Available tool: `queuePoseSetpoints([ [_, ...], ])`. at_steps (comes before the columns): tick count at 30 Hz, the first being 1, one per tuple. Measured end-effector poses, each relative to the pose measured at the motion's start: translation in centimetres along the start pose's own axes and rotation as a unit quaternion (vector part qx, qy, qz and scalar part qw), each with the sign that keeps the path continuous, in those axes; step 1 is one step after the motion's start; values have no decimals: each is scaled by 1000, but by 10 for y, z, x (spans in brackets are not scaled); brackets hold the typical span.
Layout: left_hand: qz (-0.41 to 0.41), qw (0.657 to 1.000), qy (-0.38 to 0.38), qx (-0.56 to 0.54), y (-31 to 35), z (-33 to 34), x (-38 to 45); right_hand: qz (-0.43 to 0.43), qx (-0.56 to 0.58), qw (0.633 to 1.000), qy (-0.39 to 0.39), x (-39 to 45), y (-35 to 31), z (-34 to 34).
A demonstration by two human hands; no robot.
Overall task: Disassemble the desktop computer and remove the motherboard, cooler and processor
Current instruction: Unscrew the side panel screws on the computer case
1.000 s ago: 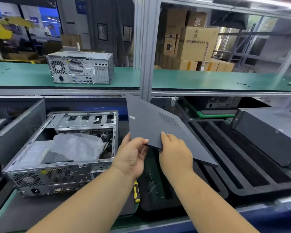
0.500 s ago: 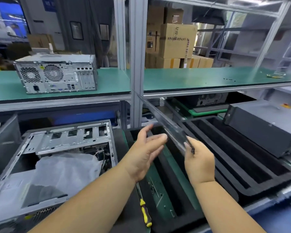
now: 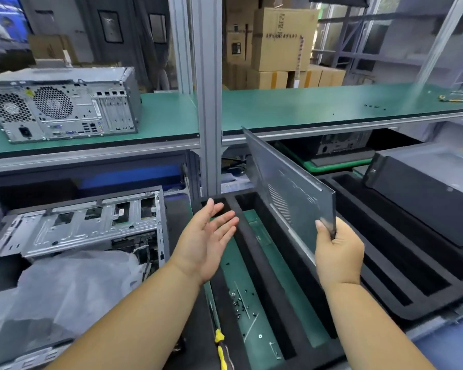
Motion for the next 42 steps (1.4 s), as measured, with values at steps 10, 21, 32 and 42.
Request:
queuePoseSetpoints([
  [10,42,997,50,-33,-19,17,27,53,53,997,11,57,69,0],
  [21,70,990,97,-73,-25,-4,46,114,74,991,2,73,124,32],
  [32,82,984,137,-80,-36,-23,57,164,89,982,12,61,185,61],
  [42,73,984,138,-81,-51,-20,60,234,72,969,-13,49,209,58],
])
Point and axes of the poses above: each hand's wrist, its own x-axis towards the middle knuckle, its own z-axis out of the palm, y = z × x, the point moved 9 cm from there along x, towards the middle knuckle, and after that the axes turned 11 degrees about -z, right-handed, at the moved point
